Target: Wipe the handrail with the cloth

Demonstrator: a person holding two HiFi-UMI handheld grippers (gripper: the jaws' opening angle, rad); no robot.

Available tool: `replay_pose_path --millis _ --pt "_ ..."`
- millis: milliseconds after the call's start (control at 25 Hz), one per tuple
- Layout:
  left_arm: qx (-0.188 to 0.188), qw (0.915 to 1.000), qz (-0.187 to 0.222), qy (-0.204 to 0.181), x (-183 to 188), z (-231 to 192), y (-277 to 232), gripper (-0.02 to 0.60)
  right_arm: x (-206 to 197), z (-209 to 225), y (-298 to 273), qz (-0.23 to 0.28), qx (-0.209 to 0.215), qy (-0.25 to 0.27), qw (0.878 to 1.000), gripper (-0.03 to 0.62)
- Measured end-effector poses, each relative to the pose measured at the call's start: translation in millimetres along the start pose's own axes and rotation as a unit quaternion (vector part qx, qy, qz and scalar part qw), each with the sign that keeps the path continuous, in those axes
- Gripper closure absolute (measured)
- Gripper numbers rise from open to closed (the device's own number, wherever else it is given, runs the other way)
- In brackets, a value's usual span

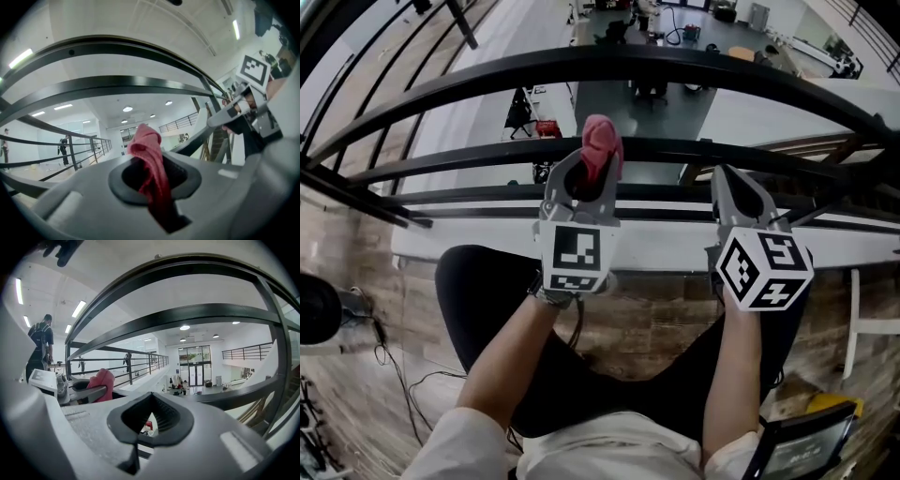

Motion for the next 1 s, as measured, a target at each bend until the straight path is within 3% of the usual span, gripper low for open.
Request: replay_pose_path --millis 680,880,1000 --pt "-0.004 0.9991 0.021 -0.037 -17.5 -44.8 28.0 0.514 -3.9 -31.7 -27.7 -0.009 -0.011 0.017 1.000 0.592" --pt "-0.015 0.9991 0.024 -0.032 -20.4 -46.8 27.0 0.514 -6.6 -45.0 -31.3 -0.022 -0.008 0.046 0.999 0.592" --pt "-0.022 0.9994 0.012 -0.022 -18.6 -46.7 26.8 0.514 -7.6 -50.9 -30.2 -0.024 0.003 0.031 0.999 0.592"
Point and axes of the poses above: the fingertips, and each gripper's own axes: y backward along the fingers, z to its right, x out of its top, the point moved 3 cm from there along y, backward along the fingers
